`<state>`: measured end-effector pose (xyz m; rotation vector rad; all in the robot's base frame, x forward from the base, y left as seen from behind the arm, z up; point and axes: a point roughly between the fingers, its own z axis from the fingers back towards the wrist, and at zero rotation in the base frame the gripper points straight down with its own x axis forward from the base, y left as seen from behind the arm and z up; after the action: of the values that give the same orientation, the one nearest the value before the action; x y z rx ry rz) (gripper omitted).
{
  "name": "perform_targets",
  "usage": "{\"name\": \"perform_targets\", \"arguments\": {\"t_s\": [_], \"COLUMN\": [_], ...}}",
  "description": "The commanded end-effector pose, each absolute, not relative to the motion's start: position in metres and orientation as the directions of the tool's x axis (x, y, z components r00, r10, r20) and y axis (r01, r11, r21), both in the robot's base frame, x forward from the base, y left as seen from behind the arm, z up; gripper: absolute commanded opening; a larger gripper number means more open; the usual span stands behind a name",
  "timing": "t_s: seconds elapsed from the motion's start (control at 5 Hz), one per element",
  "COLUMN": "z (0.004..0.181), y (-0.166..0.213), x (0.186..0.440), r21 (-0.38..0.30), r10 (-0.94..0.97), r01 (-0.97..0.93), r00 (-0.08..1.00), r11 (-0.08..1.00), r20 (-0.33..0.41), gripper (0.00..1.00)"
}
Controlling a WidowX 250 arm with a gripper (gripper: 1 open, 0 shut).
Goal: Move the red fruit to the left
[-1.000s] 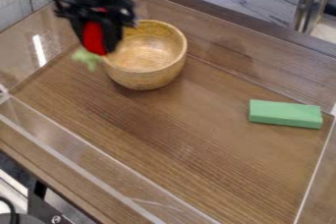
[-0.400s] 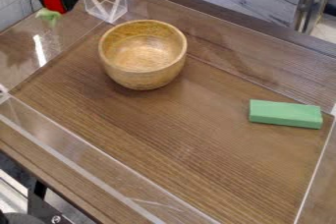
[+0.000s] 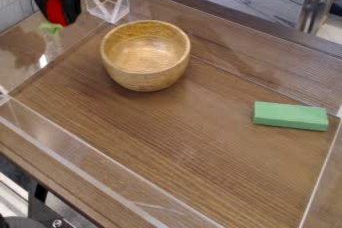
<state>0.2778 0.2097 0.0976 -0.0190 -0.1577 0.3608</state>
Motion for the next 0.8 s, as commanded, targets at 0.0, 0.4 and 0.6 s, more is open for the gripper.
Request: {"name": "perform_targets", "arguments": {"t_s": [0.0, 0.4, 0.6], "z": [0.114, 0.123, 0.127], "y": [0.211, 0.213, 0.212], "x": [0.289, 0.303, 0.307], "r21": [-0.032, -0.041, -0.038], "r10": [0.362, 0.377, 0.363], "r01": [-0.363, -0.376, -0.363], "r00": [0.913, 0.908, 0.915], "r11": [0.931, 0.926, 0.931], "r20": [0.191, 0.182, 0.173], "gripper": [0.0, 0.0, 0.0]}}
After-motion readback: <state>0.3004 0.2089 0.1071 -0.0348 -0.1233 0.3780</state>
